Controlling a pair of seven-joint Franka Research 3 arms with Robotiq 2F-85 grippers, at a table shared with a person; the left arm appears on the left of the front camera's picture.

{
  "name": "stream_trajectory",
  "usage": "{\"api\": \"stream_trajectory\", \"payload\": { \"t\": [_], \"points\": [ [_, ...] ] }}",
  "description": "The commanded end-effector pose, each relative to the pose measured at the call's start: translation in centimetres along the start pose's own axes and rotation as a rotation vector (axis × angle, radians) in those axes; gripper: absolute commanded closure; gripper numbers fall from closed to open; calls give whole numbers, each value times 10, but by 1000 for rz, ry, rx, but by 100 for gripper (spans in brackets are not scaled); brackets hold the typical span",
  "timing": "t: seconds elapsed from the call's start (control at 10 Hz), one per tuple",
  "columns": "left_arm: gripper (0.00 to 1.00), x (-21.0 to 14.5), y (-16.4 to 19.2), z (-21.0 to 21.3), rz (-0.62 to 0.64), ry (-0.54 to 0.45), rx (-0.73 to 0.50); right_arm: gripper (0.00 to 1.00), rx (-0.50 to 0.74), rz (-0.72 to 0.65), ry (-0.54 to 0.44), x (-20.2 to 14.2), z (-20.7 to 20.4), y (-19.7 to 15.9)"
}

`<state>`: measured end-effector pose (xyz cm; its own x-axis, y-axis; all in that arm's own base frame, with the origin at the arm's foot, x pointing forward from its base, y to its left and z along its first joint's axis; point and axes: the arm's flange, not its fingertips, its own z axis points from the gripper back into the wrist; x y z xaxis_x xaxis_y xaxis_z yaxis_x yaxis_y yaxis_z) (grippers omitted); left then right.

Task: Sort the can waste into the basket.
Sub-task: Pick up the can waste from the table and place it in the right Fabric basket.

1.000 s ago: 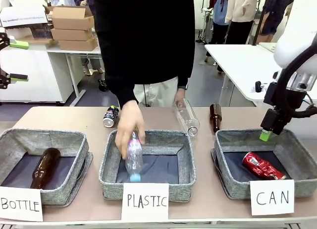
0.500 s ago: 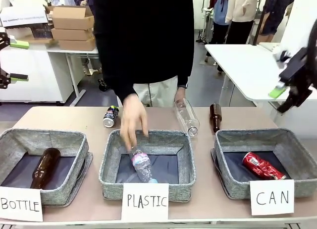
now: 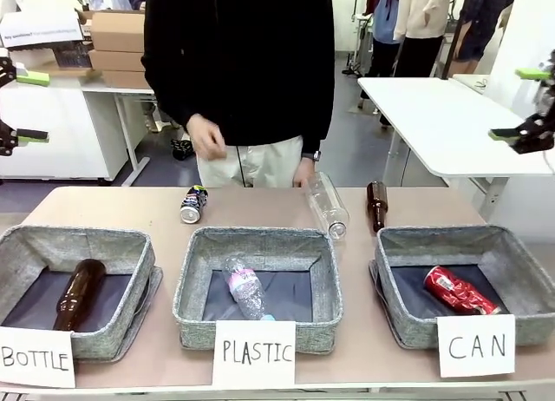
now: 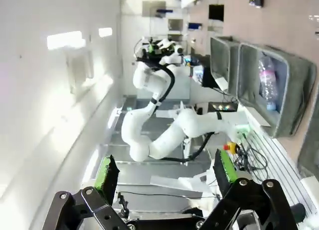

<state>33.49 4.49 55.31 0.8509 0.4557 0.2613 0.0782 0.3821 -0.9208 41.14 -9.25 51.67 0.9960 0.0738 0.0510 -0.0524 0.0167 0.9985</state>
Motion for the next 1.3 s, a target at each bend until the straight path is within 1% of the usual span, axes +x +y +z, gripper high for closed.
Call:
{"api": "stream_trajectory", "payload": {
  "t": [0.0, 1.2],
  "points": [
    [0, 0, 0, -2, -18, -7, -30, 0, -141, 35, 111, -16, -1, 24],
    [0, 0, 0, -2, -18, -7, -30, 0, -141, 35, 111, -16, -1, 24]
  ]
}}
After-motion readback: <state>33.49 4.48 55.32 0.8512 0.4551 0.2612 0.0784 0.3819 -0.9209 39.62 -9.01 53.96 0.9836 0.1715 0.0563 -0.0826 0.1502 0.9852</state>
